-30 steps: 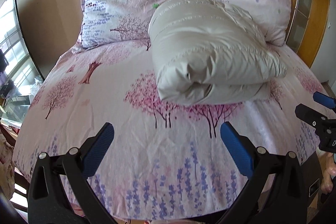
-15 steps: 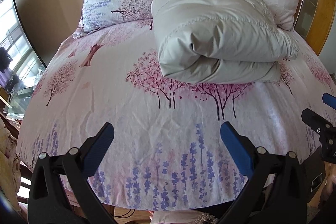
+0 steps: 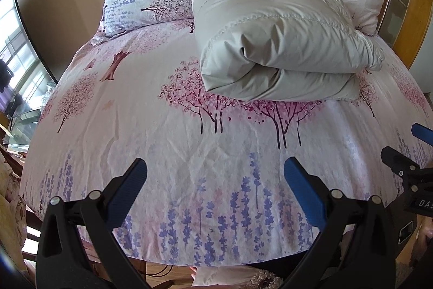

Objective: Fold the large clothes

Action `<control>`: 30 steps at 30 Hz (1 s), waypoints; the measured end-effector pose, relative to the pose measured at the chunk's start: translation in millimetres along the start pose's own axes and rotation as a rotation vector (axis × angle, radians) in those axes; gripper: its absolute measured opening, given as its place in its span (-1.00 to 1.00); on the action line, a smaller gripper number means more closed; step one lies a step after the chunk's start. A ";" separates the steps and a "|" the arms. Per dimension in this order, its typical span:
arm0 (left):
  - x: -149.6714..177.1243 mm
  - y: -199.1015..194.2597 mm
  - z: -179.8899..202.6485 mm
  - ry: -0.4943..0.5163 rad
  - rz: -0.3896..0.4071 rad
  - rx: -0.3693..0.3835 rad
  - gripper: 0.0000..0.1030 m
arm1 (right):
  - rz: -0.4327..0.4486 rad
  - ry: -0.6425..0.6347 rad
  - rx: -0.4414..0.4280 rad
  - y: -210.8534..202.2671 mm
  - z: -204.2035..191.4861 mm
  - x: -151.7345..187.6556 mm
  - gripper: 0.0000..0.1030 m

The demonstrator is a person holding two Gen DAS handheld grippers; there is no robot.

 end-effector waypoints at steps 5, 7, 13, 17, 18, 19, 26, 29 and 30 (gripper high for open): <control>0.2 1.9 1.0 0.002 -0.013 0.001 0.97 | -0.028 -0.009 0.006 4.0 -2.9 -0.1 0.97; -0.2 2.9 0.8 0.001 -0.017 0.000 0.97 | -0.036 -0.008 0.005 5.8 -3.1 -0.2 0.97; -1.2 5.0 0.1 -0.003 -0.025 0.005 0.97 | -0.045 -0.005 0.010 8.5 -2.3 -1.0 0.97; -1.3 6.6 1.2 0.002 -0.033 0.008 0.97 | -0.050 -0.007 0.014 9.7 -1.9 -1.7 0.97; -1.1 7.4 1.5 0.003 -0.035 0.007 0.97 | -0.051 -0.007 0.017 9.8 -2.1 -1.9 0.97; -1.2 7.8 1.5 0.003 -0.036 0.008 0.97 | -0.051 -0.007 0.019 10.3 -2.0 -2.1 0.97; -0.8 10.8 -0.2 -0.002 -0.044 0.009 0.97 | -0.060 0.000 0.023 14.8 -0.9 -3.2 0.97; -0.9 11.6 -0.4 0.001 -0.046 0.010 0.97 | -0.061 0.001 0.025 15.8 -1.0 -3.4 0.97; -1.1 11.6 -0.4 0.001 -0.047 0.010 0.97 | -0.061 0.001 0.025 15.7 -1.1 -3.3 0.97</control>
Point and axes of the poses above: each gripper's, at about its wrist camera, not at the fingertips, and y roughly the way its jaws point, z to its right, x to its underside, the point moved 4 cm from there along y, roughly the way its jaws point, and after that the axes turned 9 degrees about -z, right-handed, at the moved point
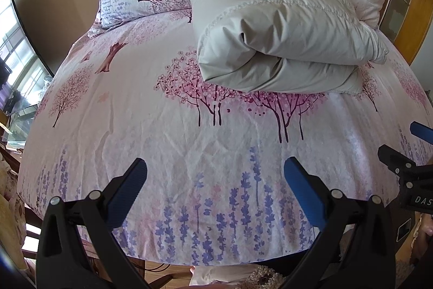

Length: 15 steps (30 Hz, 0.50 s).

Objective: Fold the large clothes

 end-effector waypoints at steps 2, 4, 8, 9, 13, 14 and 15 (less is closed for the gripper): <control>0.0 0.2 0.3 0.000 -0.001 0.000 0.97 | 0.000 0.000 0.000 -0.1 -0.2 0.2 0.97; 0.5 0.2 0.6 0.000 -0.001 0.000 0.97 | 0.000 0.000 0.000 0.0 0.0 0.1 0.97; 0.5 0.4 0.7 0.001 -0.001 0.001 0.97 | 0.000 0.000 0.003 1.2 0.3 0.0 0.97; 0.4 0.4 0.8 0.001 -0.001 0.000 0.97 | 0.000 0.000 0.003 1.1 0.3 0.1 0.97; 0.9 0.5 1.0 0.001 -0.001 0.001 0.97 | -0.001 0.003 0.005 1.7 -0.4 0.6 0.97; 1.4 0.6 1.6 0.001 -0.001 0.001 0.97 | -0.001 0.003 0.005 1.6 -0.2 0.5 0.97; 1.3 0.7 1.5 0.000 -0.001 0.001 0.97 | -0.001 0.003 0.004 2.2 -0.2 0.4 0.97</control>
Point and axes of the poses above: each gripper's, at about its wrist camera, not at the fingertips, and y roughly the way its jaws point, z to its right, x to its underside, the point moved 4 cm from there along y, roughly the way its jaws point, and after that the axes turned 9 degrees about -z, right-handed, at the moved point
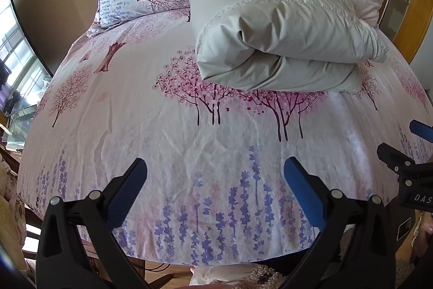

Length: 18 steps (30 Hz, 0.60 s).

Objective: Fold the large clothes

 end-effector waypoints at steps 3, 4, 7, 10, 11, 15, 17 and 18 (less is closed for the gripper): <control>0.9 0.9 0.3 0.000 -0.001 0.000 0.97 | 0.000 -0.001 0.000 -0.3 0.1 0.0 0.97; 0.9 0.8 0.3 0.000 -0.001 0.001 0.97 | 0.000 -0.001 0.000 0.0 0.1 -0.1 0.97; 0.8 0.9 0.3 0.001 -0.001 0.001 0.97 | -0.001 0.001 -0.001 0.5 0.2 0.0 0.97; 0.8 0.8 0.6 0.001 -0.001 0.002 0.97 | -0.002 0.002 -0.001 0.7 -0.1 0.0 0.97; 0.7 0.7 0.7 0.001 -0.001 0.002 0.97 | -0.002 0.003 -0.001 0.8 -0.2 0.0 0.97; 0.7 0.8 1.1 -0.001 -0.001 0.005 0.97 | -0.002 0.003 -0.003 1.3 0.0 -0.5 0.97; 0.3 0.9 0.6 0.000 -0.001 0.006 0.97 | -0.002 0.005 -0.001 1.2 -0.1 -0.2 0.97; 0.3 0.9 0.6 0.000 -0.002 0.006 0.97 | -0.002 0.007 -0.001 1.6 -0.1 -0.2 0.97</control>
Point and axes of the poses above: each gripper's, at about its wrist camera, not at the fingertips, and y roughly the way its jaws point, z to its right, x to its underside, the point moved 4 cm from there along y, roughly the way its jaws point, and after that the axes turned 9 degrees about -z, right-handed, at the moved point
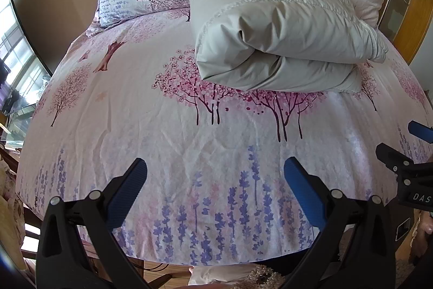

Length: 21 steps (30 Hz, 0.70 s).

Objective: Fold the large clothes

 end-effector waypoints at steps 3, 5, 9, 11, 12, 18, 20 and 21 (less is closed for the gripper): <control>-0.1 0.0 0.0 0.000 -0.001 0.000 0.97 | -0.002 0.003 0.000 0.4 -0.1 0.2 0.97; -0.1 0.1 0.0 0.001 -0.001 0.000 0.97 | -0.001 0.003 0.000 0.5 0.3 -0.1 0.97; -0.3 0.0 0.0 0.001 0.000 -0.001 0.97 | -0.001 0.006 -0.001 0.9 1.3 -0.1 0.97; -0.2 0.0 -0.2 0.000 0.000 0.000 0.97 | -0.002 0.005 -0.003 1.0 1.6 -0.4 0.97; -0.3 0.1 -0.2 0.001 -0.001 -0.001 0.97 | -0.002 0.006 -0.003 0.7 1.3 -0.1 0.97; 0.0 -0.2 0.1 -0.001 0.000 0.001 0.97 | -0.003 0.011 -0.001 1.1 0.2 -0.2 0.97; 0.1 -0.3 -0.2 -0.001 -0.001 0.001 0.97 | -0.005 0.014 -0.001 1.5 -0.1 -0.3 0.97; 0.0 -0.2 -0.2 -0.001 -0.001 0.001 0.97 | -0.005 0.015 -0.001 1.6 -0.1 0.0 0.97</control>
Point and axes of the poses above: each gripper's, at about its wrist camera, not at the fingertips, and y roughly the way its jaws point, z to its right, x to its underside, the point moved 4 cm from there along y, roughly the way its jaws point, and after that the axes turned 9 degrees about -z, right-handed, at the moved point
